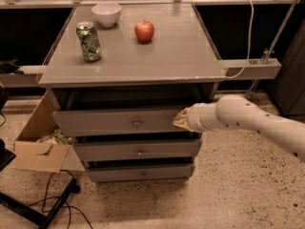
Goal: Close top drawer
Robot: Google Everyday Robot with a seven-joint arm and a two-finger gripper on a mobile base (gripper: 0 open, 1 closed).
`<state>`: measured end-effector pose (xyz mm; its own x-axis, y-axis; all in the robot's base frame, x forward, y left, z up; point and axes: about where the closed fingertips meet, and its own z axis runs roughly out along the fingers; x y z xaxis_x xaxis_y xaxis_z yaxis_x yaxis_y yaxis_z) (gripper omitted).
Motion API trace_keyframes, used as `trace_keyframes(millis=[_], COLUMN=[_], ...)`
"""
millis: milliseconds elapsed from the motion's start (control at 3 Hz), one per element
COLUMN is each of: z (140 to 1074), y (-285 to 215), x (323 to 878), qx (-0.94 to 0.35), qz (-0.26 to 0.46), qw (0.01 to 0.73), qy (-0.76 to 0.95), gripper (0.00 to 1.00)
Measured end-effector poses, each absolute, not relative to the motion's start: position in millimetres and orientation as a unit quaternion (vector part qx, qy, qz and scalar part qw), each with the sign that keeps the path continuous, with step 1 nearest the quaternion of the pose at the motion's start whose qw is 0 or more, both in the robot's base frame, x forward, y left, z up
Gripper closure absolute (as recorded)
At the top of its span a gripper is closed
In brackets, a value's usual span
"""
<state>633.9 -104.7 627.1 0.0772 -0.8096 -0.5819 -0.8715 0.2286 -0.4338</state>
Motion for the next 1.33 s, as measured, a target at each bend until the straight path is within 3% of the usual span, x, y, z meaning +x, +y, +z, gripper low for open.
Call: trace_keyframes(millis=[1000,1333], z=[627.0,627.0], y=[-104.6,-104.5], x=[633.9,633.9], qx=[-0.62,-0.62], qz=[0.039,0.039], qw=[0.393,0.393], qy=[0.678,0.678], gripper=[0.12,0.0])
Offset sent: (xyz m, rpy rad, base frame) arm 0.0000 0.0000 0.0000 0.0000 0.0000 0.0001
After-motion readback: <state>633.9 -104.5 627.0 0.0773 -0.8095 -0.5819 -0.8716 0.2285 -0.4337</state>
